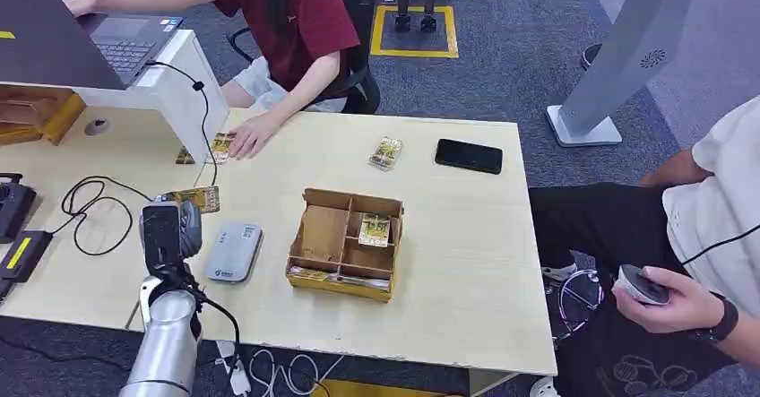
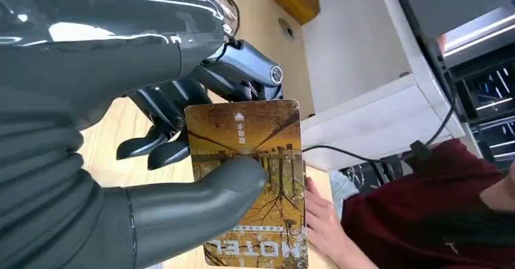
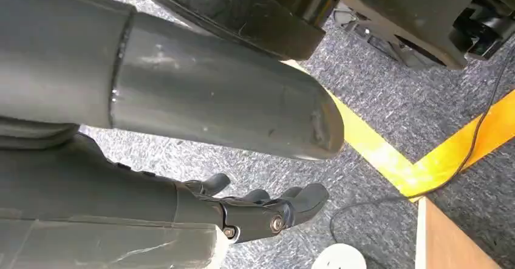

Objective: Pass the card to the sensor for recognition and then transmit it.

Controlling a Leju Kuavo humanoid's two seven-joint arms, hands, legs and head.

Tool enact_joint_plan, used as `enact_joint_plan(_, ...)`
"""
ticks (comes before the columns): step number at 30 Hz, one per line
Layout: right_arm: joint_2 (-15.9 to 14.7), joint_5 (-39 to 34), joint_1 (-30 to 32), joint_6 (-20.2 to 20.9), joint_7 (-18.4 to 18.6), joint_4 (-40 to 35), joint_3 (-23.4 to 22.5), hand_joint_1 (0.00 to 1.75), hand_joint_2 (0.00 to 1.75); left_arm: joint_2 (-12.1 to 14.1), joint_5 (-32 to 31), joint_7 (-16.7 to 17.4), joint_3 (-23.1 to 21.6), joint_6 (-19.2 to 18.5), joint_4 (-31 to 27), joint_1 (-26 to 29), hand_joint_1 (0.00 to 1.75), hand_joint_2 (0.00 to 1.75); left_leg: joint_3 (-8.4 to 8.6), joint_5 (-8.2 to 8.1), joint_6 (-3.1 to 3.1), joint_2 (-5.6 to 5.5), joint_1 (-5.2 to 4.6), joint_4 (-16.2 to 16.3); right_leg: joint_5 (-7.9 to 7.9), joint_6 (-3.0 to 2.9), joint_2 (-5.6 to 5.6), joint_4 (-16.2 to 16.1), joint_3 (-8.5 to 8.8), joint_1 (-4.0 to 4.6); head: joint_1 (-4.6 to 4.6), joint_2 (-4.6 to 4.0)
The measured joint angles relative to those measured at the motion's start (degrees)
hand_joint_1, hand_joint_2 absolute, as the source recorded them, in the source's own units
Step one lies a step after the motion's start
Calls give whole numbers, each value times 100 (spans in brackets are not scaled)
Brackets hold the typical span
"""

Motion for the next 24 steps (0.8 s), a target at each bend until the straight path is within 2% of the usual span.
enact_joint_plan(18, 13, 0, 0, 2, 0, 0, 4, 0, 0, -2, -8, -201, 0, 225, -79, 3, 175, 175, -2, 0, 0, 0, 0, 0, 0, 0, 0, 0, -3, 0, 0, 0)
enact_joint_plan(19, 13, 0, 0, 9, 0, 0, 15, 0, 0, -2, 11, -312, 0, 284, -83, 2, 175, 175, -2, 0, 0, 0, 0, 0, 0, 0, 0, 0, -3, 0, 0, 0)
enact_joint_plan(22, 13, 0, -1, 90, -24, 0, 129, 0, 0, -11, -420, -747, 2, 812, -88, -32, 175, 175, -2, 0, 0, 0, 0, 0, 0, 0, 1, 0, -6, 0, 0, 0)
enact_joint_plan(24, 15, 0, -11, 90, -55, 0, 181, 0, 0, -22, -735, -774, 0, 1033, -68, -112, 175, 175, -1, 0, 0, 0, 0, 2, 0, 0, 0, 0, -6, 0, 0, 0)
